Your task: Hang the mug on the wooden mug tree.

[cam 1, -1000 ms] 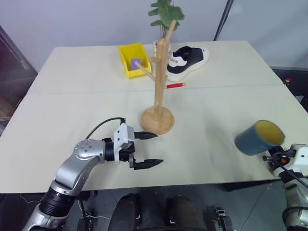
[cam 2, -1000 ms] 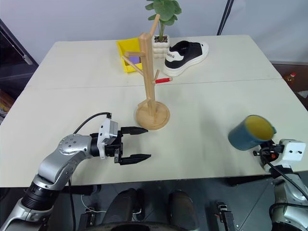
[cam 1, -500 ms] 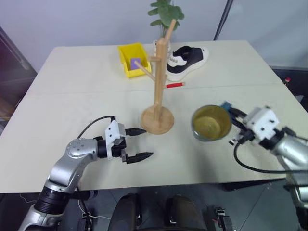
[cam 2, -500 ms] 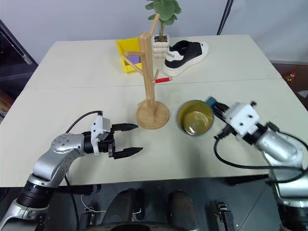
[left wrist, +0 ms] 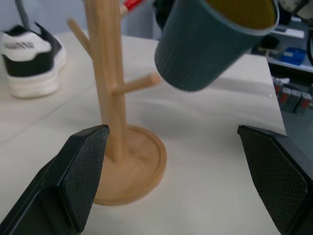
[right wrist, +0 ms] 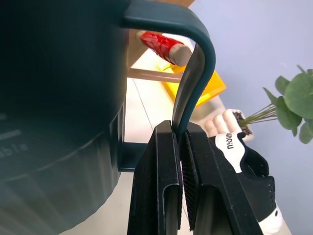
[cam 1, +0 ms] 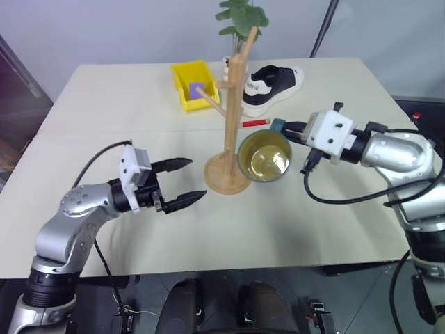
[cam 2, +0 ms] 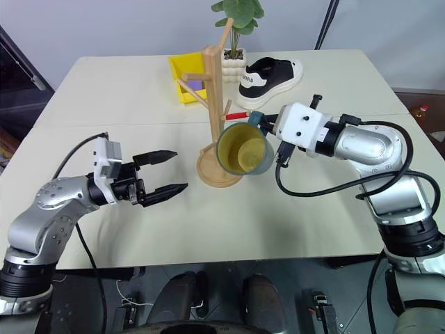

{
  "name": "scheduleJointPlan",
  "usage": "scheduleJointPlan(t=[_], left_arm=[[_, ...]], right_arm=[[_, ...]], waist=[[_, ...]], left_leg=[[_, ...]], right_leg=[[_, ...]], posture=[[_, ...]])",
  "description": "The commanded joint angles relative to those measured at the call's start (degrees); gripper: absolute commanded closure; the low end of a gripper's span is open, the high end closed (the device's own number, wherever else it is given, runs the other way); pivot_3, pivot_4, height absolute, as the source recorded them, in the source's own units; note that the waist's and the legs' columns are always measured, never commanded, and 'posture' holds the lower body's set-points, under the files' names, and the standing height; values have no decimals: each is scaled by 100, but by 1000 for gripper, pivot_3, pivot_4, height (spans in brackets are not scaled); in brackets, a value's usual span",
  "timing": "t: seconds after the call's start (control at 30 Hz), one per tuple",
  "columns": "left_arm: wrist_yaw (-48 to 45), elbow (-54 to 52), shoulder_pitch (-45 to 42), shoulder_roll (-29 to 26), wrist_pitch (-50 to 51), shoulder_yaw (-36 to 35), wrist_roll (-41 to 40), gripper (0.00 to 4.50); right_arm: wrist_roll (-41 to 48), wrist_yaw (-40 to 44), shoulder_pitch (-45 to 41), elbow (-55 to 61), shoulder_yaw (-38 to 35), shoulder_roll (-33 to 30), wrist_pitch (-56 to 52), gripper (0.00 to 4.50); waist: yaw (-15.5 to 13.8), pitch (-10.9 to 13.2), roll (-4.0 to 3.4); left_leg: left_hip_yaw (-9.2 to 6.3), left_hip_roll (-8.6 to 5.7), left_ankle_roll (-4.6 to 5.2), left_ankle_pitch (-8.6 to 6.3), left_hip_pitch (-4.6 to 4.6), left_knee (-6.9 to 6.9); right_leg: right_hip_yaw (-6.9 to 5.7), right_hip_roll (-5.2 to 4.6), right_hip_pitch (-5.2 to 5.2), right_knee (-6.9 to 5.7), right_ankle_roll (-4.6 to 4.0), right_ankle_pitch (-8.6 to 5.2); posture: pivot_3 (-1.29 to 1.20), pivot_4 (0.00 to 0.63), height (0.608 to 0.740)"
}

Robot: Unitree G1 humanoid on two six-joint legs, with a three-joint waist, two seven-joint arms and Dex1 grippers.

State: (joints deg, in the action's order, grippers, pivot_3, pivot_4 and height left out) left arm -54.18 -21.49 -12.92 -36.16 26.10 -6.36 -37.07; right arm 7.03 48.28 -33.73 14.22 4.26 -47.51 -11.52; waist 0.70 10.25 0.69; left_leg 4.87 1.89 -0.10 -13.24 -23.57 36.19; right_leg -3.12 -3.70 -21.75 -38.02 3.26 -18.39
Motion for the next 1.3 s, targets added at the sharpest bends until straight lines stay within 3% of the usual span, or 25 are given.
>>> scheduleJointPlan(t=[0.03,0.5,0.63,0.73,0.9,1.03,1.17,1.3], left_arm=[[135,-221,-158,-53,60,-239,-213,0],[218,-251,-157,-18,56,-209,-205,0],[232,-238,-155,4,43,-202,-176,0],[252,-215,-140,20,25,-201,-149,0],[512,-33,-38,114,36,-290,-64,0],[998,321,123,310,-112,-428,209,0],[1794,1129,390,669,-757,-471,1069,0],[2461,1798,524,1002,-1318,-571,1647,0]], right_arm=[[-87,89,-356,-148,19,85,185,4442],[-535,443,-1127,-941,533,459,287,4442],[-569,419,-1227,-974,470,522,318,3135],[-641,338,-1241,-932,354,448,402,1526],[-179,121,-874,-568,-457,306,-51,1526],[654,-137,99,-230,-1530,497,-745,1526],[1432,-583,1548,-304,-2377,1344,-931,1526],[1307,-1076,2243,-581,-2347,2081,-392,1526]], waist=[[1,0,1],[8,1,0],[9,1,1],[9,1,1],[-16,1,1],[-19,-1,5],[-3,-6,16],[47,-3,9]], left_leg=[[0,0,0,0,0,1],[2,-1,-1,1,1,2],[2,0,-1,1,1,3],[2,0,-1,1,1,2],[2,0,-1,1,1,2],[-2,-1,0,0,1,3],[-7,-1,1,-1,24,-3],[0,1,0,0,22,-2]], right_leg=[[0,0,0,-1,0,0],[0,0,0,-5,1,1],[0,0,0,-6,1,1],[-1,0,0,-6,0,1],[-1,0,0,-5,1,1],[-4,-3,8,-2,1,1],[-11,-3,33,3,1,1],[-4,-3,18,-10,1,2]], posture=[[0,150,740],[0,150,740],[0,150,740],[0,150,740],[0,150,740],[0,150,740],[0,150,740],[0,150,740]])
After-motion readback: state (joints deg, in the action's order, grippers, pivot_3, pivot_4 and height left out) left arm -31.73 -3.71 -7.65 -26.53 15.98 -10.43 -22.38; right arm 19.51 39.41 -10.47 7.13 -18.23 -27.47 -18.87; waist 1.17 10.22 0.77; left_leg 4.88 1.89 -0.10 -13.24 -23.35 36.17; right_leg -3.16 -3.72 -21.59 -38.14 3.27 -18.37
